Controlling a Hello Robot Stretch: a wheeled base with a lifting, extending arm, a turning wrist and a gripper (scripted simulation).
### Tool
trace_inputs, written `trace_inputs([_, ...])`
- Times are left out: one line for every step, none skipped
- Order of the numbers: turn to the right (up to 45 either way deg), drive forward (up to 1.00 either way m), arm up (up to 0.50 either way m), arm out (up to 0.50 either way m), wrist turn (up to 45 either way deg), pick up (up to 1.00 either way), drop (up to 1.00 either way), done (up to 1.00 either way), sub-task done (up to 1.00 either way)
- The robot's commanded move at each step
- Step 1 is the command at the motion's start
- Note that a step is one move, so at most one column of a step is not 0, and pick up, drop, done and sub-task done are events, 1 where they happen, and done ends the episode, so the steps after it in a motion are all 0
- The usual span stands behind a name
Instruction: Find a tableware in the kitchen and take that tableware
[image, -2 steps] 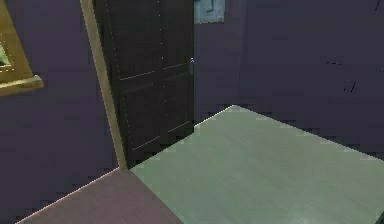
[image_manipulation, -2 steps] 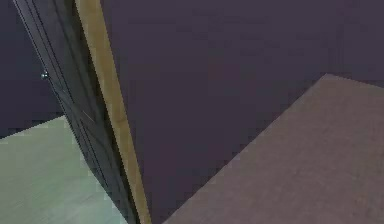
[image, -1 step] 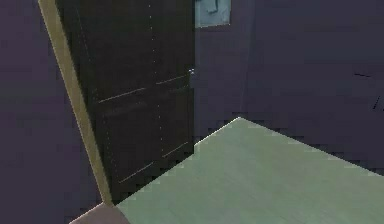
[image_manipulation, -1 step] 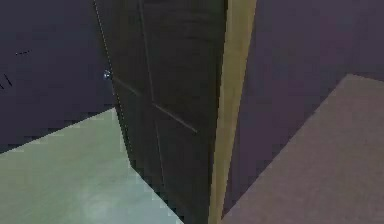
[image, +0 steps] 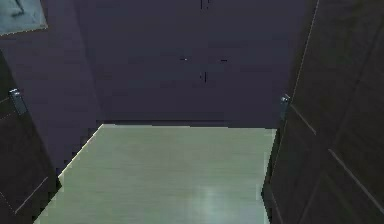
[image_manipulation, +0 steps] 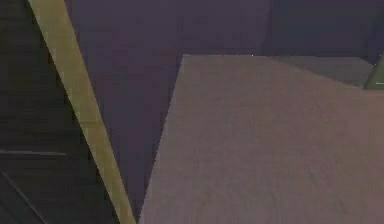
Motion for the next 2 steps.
trace_inputs([0.0, 0.90, 0.00, 0.00, 0.0, 0.00, 0.00, 0.00, 0.00])
trace_inputs([18.0, 0.00, 0.00, 0.00, 0.0, 0.00, 0.00, 0.00, 0.00])
